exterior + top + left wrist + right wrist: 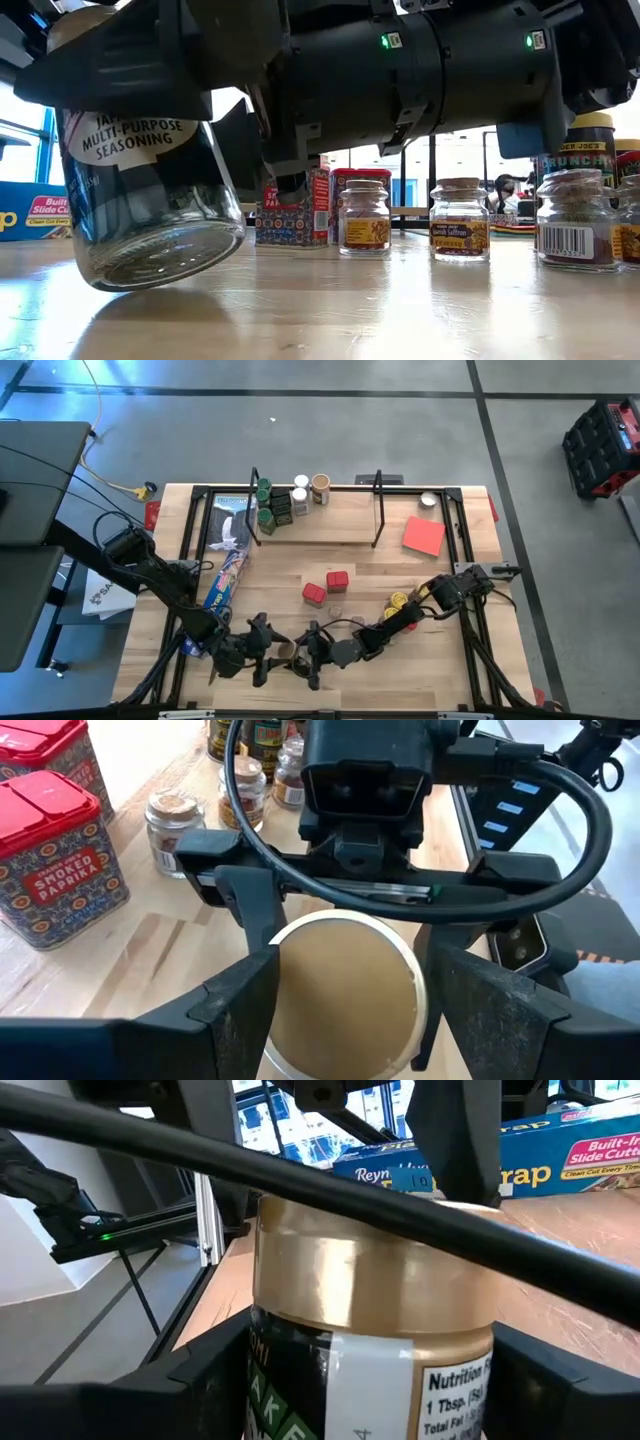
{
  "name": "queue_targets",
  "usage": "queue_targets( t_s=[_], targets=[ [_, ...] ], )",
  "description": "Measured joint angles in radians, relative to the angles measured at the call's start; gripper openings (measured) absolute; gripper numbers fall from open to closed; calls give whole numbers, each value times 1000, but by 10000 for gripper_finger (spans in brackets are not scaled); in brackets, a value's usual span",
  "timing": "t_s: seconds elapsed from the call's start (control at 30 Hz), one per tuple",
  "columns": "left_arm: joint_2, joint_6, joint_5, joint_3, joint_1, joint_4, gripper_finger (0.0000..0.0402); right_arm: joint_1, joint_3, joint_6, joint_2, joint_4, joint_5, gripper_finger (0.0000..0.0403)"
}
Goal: Shelf spices
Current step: Put the gold seasoning bottle on the shelf and align it with the other gold seasoning bottle
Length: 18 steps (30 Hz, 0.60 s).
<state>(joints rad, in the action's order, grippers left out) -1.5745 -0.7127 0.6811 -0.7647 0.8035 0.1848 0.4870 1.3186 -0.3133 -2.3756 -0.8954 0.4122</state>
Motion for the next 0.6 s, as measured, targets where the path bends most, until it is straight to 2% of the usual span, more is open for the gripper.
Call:
queue_targets(
  t_s=[0.4,0.6],
  targets=[
    [0,45,-27,-5,-7,83,255,5,0,56,3,-2,2,299],
    [1,63,-26,-10,-7,104,255,22,0,195,36,7,3,300]
  ],
)
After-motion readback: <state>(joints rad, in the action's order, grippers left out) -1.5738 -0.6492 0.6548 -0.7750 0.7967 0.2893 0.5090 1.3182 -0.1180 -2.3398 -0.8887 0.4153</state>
